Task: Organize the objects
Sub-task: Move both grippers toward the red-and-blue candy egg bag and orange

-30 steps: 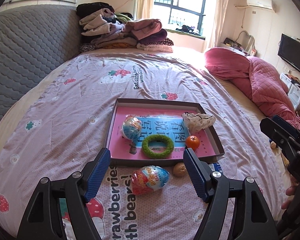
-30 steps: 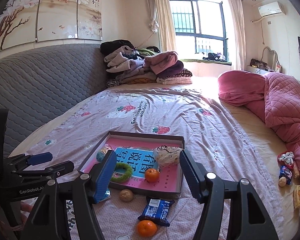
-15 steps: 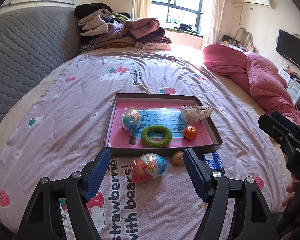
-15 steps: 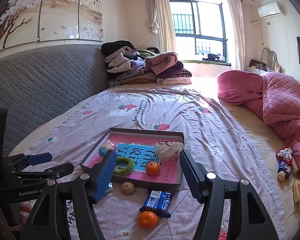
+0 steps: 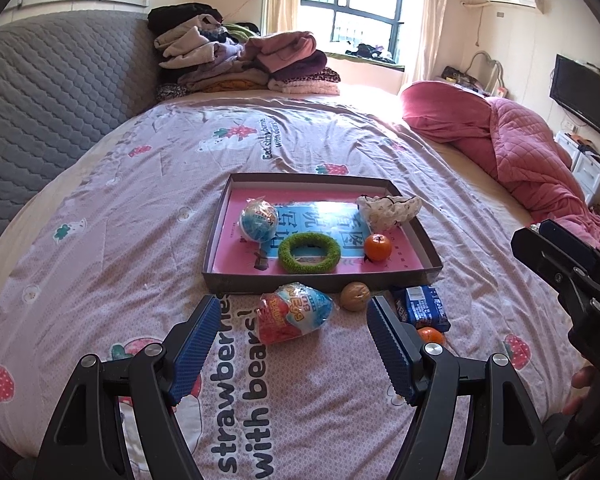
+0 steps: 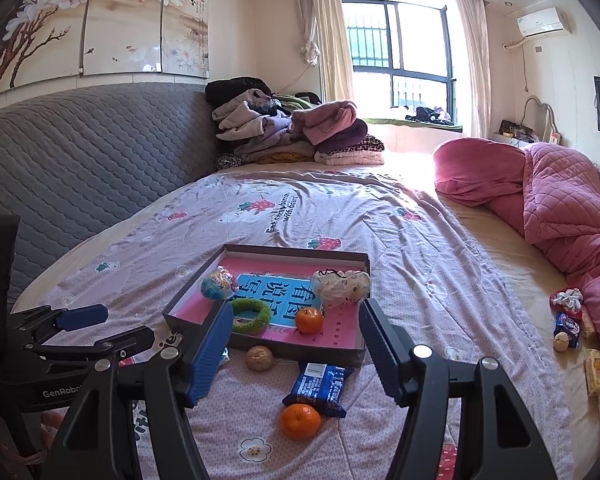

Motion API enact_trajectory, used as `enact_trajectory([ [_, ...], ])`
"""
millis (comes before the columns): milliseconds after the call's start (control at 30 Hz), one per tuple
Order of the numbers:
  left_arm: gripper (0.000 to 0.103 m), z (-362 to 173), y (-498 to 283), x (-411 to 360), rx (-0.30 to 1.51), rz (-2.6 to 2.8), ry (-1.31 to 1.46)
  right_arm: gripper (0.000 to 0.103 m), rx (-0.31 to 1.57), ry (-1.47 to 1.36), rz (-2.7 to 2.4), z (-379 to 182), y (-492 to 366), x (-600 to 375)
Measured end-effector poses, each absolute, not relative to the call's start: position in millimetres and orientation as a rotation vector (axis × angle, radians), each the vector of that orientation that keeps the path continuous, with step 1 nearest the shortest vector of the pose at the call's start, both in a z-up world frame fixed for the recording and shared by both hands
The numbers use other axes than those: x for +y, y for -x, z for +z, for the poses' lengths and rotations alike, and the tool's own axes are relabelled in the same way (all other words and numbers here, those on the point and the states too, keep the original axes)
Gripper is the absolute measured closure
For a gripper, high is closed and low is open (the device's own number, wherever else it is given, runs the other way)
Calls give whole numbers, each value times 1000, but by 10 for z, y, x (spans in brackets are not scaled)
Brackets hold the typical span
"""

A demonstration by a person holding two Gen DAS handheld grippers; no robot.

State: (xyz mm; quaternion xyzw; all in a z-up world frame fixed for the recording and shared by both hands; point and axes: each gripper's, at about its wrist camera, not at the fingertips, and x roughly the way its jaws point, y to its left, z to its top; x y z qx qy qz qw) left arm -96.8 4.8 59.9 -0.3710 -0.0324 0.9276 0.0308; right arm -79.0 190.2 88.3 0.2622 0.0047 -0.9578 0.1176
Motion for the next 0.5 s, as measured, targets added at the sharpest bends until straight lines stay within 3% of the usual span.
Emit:
enact_trajectory([
  [500,27,489,856,40,-108,2846,1171,38,10,-822,-2798,654,712,1894],
])
